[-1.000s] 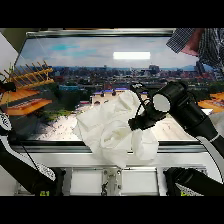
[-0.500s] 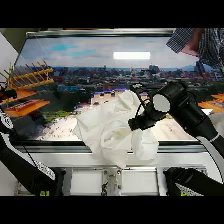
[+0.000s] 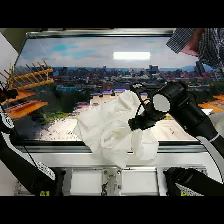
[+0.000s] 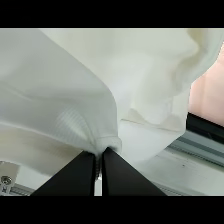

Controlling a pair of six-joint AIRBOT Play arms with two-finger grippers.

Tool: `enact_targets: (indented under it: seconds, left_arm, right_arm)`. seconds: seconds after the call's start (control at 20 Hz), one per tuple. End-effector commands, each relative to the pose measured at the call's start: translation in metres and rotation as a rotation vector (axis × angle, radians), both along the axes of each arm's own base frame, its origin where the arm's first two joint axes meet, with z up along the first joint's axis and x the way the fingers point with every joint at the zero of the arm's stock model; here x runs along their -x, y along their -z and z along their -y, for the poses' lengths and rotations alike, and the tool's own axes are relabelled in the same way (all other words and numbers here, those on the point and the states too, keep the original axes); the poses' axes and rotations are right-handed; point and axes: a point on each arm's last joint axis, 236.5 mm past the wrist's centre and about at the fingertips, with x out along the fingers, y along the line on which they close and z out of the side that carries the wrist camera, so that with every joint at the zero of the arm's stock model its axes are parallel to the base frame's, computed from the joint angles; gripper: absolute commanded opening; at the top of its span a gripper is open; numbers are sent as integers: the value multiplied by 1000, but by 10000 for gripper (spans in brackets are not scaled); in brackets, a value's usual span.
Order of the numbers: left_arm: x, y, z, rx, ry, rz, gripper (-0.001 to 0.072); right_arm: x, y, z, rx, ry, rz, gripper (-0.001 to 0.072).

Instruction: Fold the clothes and pants, and hang the long-sleeved shirts on hangers.

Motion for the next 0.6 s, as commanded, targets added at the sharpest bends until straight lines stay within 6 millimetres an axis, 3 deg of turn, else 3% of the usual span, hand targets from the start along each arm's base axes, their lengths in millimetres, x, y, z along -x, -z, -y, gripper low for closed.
enact_targets:
  seconds: [0.0, 0.05, 0.15, 0.35, 0.55]
  left_arm:
    - [-1, 1, 3, 5, 3, -5, 168]
    - [-2, 1, 4, 4, 5, -3, 168]
    - [-4, 1, 6, 2, 12, -3, 14]
    - [-8, -4, 12, -1, 22, -1, 16]
    - [-13, -31, 19, -7, 15, 24, 16]
  right_arm:
    - [0, 0, 0, 1, 0, -1, 23]
    - [0, 0, 0, 1, 0, -2, 23]
    - [0, 0, 0, 1, 0, -1, 23]
    - [0, 0, 0, 1, 0, -1, 23]
    - [0, 0, 0, 1, 0, -1, 23]
